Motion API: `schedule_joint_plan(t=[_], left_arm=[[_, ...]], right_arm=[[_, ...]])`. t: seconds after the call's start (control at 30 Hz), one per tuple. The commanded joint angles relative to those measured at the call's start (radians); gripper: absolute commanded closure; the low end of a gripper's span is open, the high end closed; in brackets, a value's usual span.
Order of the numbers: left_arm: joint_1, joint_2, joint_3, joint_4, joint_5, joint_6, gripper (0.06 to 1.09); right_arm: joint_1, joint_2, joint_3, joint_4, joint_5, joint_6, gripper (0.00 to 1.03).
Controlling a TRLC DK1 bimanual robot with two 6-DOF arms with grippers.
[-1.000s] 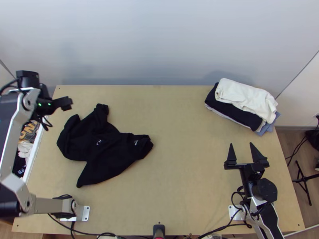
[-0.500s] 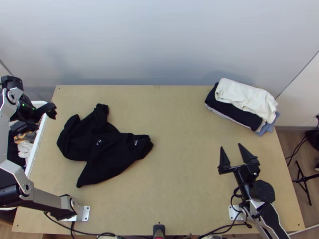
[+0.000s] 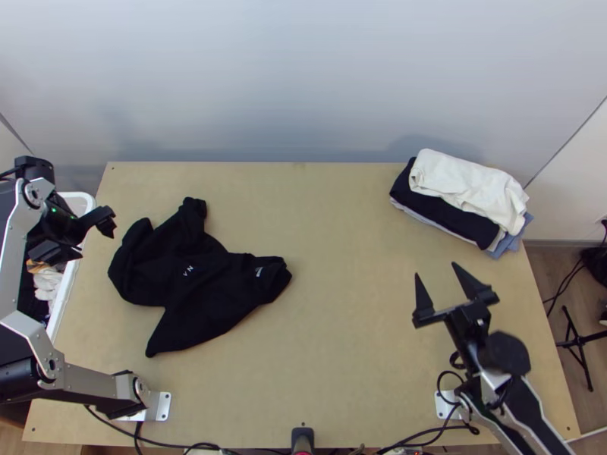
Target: Fold the t-shirt
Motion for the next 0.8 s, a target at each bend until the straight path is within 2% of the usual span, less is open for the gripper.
schedule_joint_plan(t=[0.0, 0.13, 0.23, 0.3, 0.4, 0.47, 0.67, 0.77], left_arm=[[-0.026, 0.009, -0.009, 0.036, 0.0, 0.012, 0.1], [0.004, 0.005, 0.004, 0.076, -0.001, 0.069, 0.1], [0.044, -0.028, -0.028, 0.128, -0.012, 0.184, 0.11], [0.096, -0.032, -0.041, 0.154, -0.012, 0.253, 0.11], [0.176, -0.018, -0.042, 0.168, -0.011, 0.309, 0.11], [0.218, -0.015, -0.048, 0.181, -0.008, 0.339, 0.11], [0.305, -0.026, -0.078, 0.22, -0.003, 0.415, 0.11], [0.337, -0.031, -0.096, 0.244, -0.001, 0.446, 0.11]], right_arm=[[0.029, 0.439, 0.304, -0.067, -0.015, -0.069, 0.04], [0.074, 0.699, 0.568, -0.211, -0.02, -0.081, 0.04], [0.177, 0.821, 0.703, -0.239, -0.02, -0.107, 0.04], [0.258, 0.926, 0.827, -0.306, -0.018, -0.102, 0.04], [0.376, 1.091, 1.057, -0.524, 0.002, -0.151, 0.04], [0.439, 1.176, 1.149, -0.544, 0.006, -0.151, 0.04], [0.586, 1.337, 1.247, -0.506, -0.001, -0.3, 0.04], [0.64, 1.415, 1.303, -0.516, -0.003, -0.331, 0.04]])
